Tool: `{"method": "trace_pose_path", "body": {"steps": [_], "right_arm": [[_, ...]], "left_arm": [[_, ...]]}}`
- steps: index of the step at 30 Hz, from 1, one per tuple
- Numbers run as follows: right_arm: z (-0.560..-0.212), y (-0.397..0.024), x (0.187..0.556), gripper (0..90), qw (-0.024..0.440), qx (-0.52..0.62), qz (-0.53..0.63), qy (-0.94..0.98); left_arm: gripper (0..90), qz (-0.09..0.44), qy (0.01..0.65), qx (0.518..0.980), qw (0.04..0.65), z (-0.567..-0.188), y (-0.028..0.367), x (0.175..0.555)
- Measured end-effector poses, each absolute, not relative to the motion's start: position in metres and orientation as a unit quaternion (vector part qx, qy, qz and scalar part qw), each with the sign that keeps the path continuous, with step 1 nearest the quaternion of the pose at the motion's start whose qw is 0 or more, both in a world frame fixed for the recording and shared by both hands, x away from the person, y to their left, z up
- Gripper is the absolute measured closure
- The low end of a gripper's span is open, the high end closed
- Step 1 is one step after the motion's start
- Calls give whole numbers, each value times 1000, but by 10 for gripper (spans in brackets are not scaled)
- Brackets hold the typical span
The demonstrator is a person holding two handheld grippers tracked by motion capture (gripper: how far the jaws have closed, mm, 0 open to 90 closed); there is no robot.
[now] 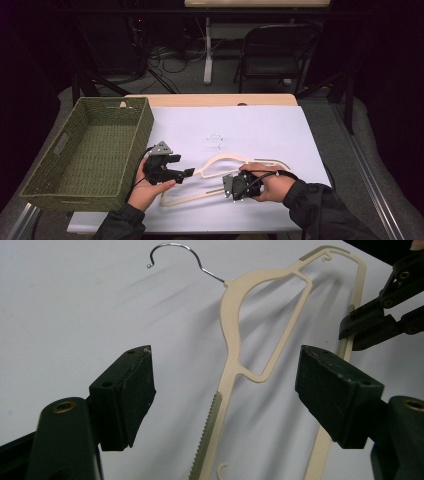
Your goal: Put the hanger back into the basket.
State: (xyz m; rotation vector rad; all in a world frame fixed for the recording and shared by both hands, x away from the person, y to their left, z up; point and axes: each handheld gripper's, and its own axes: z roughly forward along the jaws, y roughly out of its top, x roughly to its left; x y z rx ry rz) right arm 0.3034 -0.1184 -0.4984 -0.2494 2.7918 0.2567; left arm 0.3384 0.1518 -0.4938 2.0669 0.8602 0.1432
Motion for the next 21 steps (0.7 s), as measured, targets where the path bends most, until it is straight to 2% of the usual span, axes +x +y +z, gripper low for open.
{"method": "trace_pose_path", "body": {"steps": [11, 16, 21], "right_arm": [[-496, -112, 300, 799, 173, -106, 91, 975], [-497, -110, 300, 798, 173, -110, 89, 975], [-497, -109, 299, 799, 175, -113, 85, 974]], "left_arm": [[254, 37, 331, 851, 405, -505, 145, 350], [253, 2, 328, 854, 404, -512, 140, 356], [256, -5, 323, 863, 388, -520, 133, 361]]}}
